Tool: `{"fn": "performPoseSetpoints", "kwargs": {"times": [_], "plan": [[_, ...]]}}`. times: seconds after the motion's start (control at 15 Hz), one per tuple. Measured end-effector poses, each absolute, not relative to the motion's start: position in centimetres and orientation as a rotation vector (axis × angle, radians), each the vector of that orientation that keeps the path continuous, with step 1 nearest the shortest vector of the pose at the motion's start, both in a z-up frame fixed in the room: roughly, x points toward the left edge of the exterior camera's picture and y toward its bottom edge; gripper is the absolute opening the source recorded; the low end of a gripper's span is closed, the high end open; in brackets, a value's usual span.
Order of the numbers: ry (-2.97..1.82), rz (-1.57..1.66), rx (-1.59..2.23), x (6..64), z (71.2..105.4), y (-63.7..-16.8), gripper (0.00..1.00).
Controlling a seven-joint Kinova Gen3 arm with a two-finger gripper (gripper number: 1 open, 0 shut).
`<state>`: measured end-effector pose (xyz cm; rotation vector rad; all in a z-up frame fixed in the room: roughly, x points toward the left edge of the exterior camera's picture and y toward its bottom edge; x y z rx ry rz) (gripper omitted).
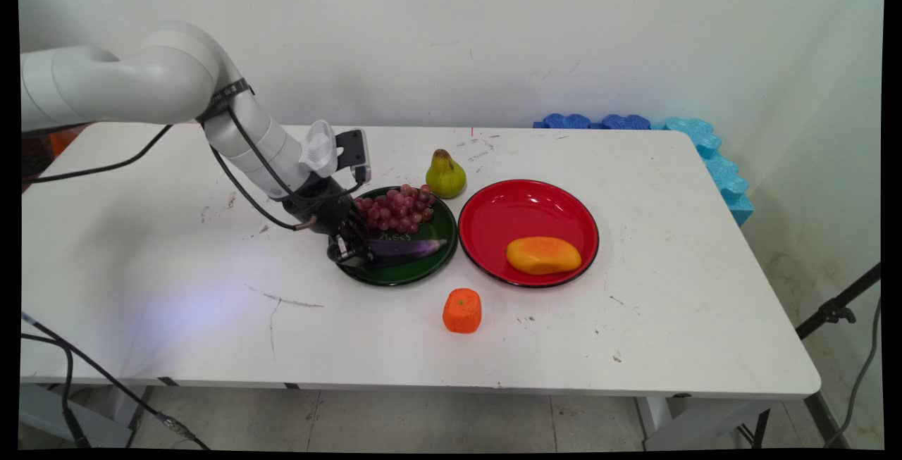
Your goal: Place the picked object on the table
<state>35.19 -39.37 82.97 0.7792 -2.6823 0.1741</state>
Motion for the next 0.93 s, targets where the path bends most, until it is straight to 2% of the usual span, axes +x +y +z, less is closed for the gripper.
{"fn": "performPoseSetpoints", "kwargs": {"times": [0.2, 0.4, 0.73, 0.93], "plan": [[-2.686, 0.175, 0.759, 35.3, 83.2, -39.1, 0.00], [-2.694, 0.183, 0.739, 34.6, 85.5, -39.0, 0.00], [-2.674, 0.204, 0.683, 31.8, 94.2, -38.3, 0.00], [-2.641, 0.194, 0.682, 30.2, 97.6, -37.6, 0.00]]}}
